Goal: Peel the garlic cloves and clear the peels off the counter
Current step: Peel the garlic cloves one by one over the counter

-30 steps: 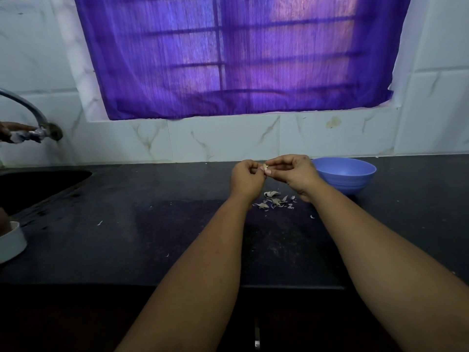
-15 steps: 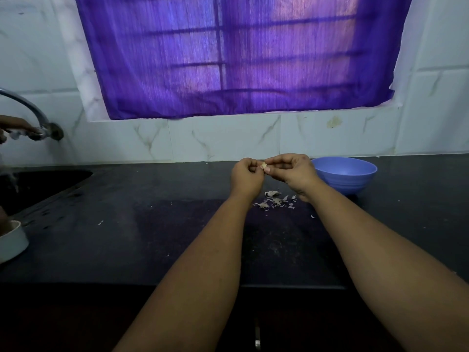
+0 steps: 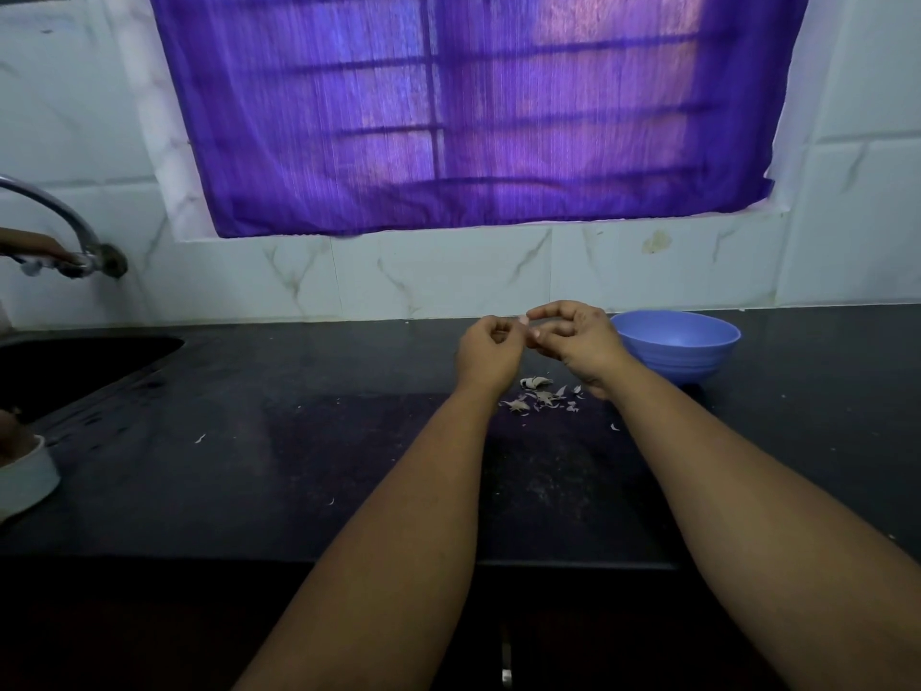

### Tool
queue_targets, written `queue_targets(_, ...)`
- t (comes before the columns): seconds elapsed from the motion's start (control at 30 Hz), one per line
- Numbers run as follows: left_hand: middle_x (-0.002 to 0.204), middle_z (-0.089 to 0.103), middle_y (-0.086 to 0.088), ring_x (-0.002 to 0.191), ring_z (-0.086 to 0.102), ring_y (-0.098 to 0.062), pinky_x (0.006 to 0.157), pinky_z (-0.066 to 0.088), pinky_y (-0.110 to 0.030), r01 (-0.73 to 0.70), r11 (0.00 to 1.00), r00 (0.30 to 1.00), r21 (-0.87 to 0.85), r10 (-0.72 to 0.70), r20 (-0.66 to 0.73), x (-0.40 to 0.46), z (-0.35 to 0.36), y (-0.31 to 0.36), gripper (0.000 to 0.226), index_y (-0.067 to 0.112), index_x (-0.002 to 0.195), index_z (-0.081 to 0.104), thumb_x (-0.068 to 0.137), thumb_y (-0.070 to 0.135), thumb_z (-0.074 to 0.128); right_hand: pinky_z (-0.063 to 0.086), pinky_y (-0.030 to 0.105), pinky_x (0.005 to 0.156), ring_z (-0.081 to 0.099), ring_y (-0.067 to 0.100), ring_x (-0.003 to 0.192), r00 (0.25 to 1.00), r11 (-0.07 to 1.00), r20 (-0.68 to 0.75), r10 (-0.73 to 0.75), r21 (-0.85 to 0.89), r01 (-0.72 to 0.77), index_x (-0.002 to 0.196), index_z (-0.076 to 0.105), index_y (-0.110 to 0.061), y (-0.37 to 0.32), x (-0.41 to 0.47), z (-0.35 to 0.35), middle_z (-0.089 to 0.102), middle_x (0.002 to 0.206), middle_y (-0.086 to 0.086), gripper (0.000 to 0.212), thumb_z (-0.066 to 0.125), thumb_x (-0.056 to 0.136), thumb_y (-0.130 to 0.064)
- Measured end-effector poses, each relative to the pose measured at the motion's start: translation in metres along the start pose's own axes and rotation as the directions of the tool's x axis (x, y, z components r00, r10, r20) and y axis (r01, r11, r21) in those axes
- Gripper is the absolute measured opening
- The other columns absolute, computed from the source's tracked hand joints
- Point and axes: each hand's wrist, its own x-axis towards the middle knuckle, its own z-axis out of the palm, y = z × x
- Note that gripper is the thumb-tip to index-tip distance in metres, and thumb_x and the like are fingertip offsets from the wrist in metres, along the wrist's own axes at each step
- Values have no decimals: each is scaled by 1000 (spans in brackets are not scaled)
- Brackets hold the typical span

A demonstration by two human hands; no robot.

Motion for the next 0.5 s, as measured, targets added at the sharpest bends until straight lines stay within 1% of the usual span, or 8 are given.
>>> queue_targets(0.07, 83, 69, -5, 76, 63, -18, 73, 55, -36, -14, 1000, 1000, -16, 14, -19, 1, -1, -2, 19, 14, 84, 64, 86, 33, 68, 55, 34, 87, 70, 19, 87, 1000, 999, 6, -24, -40, 24, 97, 65, -14, -1, 0, 0, 72, 74, 4, 20, 69, 85, 0)
queue_targets(0.13, 78, 67, -6, 72, 62, -17, 67, 55, -32, 17, 994, 1000, -111, -19, -22, 2, -2, -2, 13, 11, 84, 64, 86, 22, 71, 55, 32, 87, 70, 16, 86, 999, 999, 14, -34, -37, 35, 94, 65, -17, -2, -2, 1, 73, 73, -1, 22, 70, 83, 1)
queue_targets(0.17, 76, 66, -6, 71, 62, -17, 65, 54, -30, 45, 984, 999, -171, -48, -12, 2, -3, -1, 10, 9, 82, 64, 87, 16, 70, 55, 32, 88, 69, 15, 86, 999, 999, 19, -36, -33, 37, 93, 65, -18, -3, -3, 2, 73, 75, -2, 23, 71, 82, 1)
queue_targets(0.23, 72, 65, -6, 74, 64, -18, 68, 54, -28, 90, 958, 996, -272, -91, 9, 3, -3, 0, 11, 8, 78, 64, 87, 8, 68, 54, 32, 91, 70, 15, 91, 998, 998, 35, -44, -37, 45, 90, 68, -18, -2, -3, 2, 74, 84, 2, 22, 73, 80, 1)
queue_targets(0.33, 70, 65, -6, 69, 64, -13, 69, 56, -19, 102, 920, 995, -378, -92, 44, 1, -4, 4, 15, 6, 74, 63, 88, -1, 64, 54, 32, 92, 70, 17, 95, 997, 998, 52, -48, -25, 49, 90, 70, -15, -3, -4, 2, 74, 93, 6, 20, 75, 77, 1)
queue_targets(0.4, 68, 65, -4, 67, 63, -10, 64, 55, -15, 106, 918, 994, -382, -87, 65, 0, -4, 4, 17, 6, 74, 64, 88, -2, 63, 55, 31, 91, 71, 16, 90, 998, 998, 43, -55, -13, 56, 90, 70, -12, -3, -4, 2, 74, 91, 7, 20, 75, 76, 2)
queue_targets(0.5, 66, 66, -1, 69, 62, -11, 58, 51, -18, 105, 932, 994, -348, -84, 72, 0, -3, 4, 18, 11, 74, 66, 88, 0, 64, 55, 31, 91, 70, 14, 85, 997, 998, 27, -67, 6, 66, 93, 70, -7, -2, -5, 1, 73, 89, 7, 19, 74, 77, 3)
